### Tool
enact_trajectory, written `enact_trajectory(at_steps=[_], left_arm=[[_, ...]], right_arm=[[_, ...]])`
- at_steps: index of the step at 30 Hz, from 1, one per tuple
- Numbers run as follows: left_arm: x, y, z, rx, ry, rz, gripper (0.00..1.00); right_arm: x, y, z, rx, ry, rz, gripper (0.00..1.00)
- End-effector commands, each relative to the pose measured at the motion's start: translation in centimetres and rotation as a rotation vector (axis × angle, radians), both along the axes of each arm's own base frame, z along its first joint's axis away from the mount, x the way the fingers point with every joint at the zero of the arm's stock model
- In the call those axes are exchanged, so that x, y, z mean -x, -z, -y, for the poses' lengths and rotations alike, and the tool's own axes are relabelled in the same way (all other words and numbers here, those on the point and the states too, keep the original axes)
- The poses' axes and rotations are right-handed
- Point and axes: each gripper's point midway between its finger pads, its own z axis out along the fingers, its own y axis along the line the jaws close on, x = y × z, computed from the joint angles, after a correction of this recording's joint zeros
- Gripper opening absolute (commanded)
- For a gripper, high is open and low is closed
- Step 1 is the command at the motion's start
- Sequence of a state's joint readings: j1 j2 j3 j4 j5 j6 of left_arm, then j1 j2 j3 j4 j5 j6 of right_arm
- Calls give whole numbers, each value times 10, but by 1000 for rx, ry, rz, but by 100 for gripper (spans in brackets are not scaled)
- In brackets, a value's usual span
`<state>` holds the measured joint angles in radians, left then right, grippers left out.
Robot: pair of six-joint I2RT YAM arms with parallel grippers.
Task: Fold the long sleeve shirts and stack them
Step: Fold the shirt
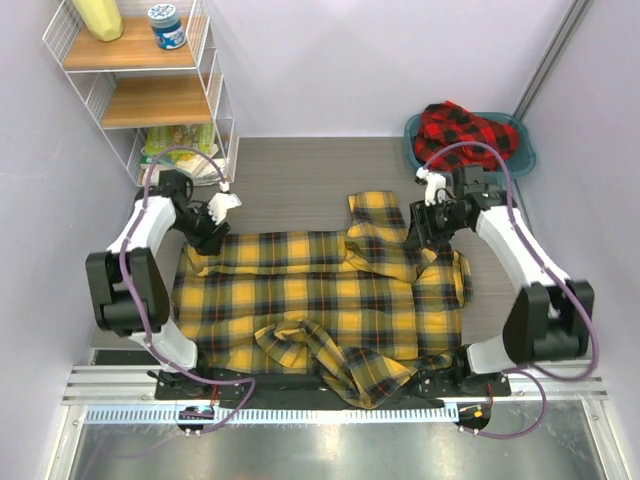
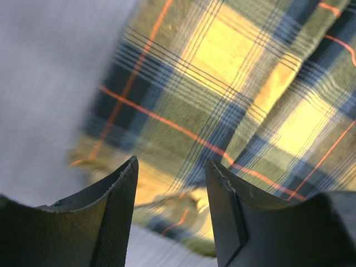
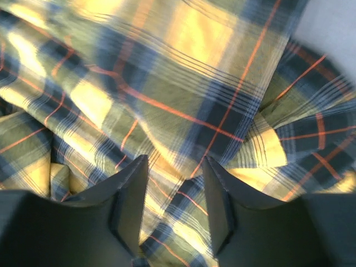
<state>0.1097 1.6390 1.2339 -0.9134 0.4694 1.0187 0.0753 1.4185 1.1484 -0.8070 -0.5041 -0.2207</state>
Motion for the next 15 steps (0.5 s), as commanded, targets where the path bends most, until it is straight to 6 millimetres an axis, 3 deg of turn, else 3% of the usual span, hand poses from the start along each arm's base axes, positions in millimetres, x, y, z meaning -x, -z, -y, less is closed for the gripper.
enact_trajectory(at_steps=[1,4,15], left_arm=[[1,25,-9,-42,-183,-124,52],[5,36,-15,-75,-218,-162,54],[15,39,-20,-65,-430,-310,59]], right_arm=[[-14,18,0,-26,84,-99,52],[-19,30,8,-27,152,-153,57],[-17,46,37,-154,292,-277,70]])
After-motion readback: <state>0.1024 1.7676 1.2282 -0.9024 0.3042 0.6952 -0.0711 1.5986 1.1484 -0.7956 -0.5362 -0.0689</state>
